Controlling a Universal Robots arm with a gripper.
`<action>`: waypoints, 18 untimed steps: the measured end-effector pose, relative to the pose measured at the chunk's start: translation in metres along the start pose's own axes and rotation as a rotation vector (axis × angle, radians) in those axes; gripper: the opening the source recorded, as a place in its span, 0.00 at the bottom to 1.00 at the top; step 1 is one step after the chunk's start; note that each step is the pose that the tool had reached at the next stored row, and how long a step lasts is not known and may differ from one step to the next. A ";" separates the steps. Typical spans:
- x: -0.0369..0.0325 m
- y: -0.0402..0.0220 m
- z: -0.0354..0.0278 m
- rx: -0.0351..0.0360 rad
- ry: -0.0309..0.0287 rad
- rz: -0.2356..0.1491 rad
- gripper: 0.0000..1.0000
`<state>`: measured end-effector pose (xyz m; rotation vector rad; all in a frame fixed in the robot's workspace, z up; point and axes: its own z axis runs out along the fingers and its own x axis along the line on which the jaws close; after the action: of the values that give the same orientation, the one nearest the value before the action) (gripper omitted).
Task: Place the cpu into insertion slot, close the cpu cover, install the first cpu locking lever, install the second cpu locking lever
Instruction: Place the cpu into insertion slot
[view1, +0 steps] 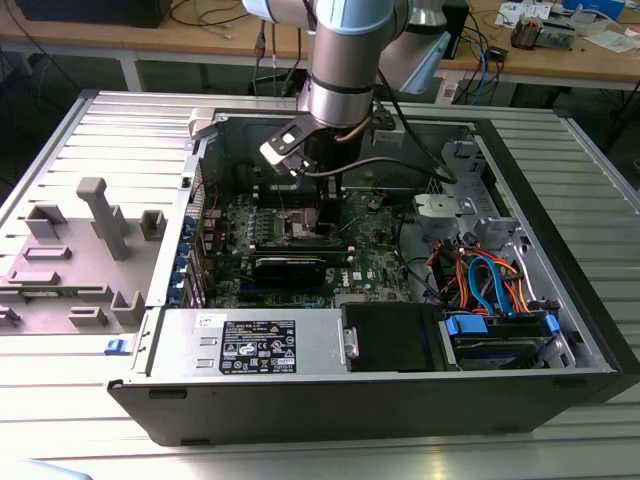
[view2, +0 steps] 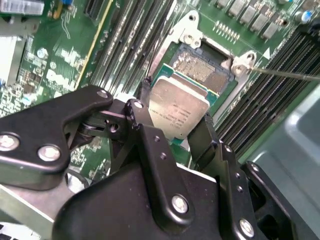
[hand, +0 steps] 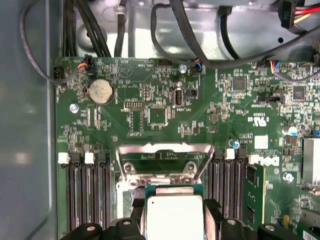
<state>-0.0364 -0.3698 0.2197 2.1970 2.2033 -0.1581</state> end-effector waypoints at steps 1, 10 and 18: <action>0.0002 -0.0025 0.0003 -0.0001 0.0007 0.000 0.55; 0.0049 -0.0062 0.0091 -0.0002 0.0034 0.000 0.55; 0.0082 -0.0086 0.0174 0.0000 0.0032 0.000 0.55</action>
<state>-0.0459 -0.3632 0.2021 2.1989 2.2049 -0.1546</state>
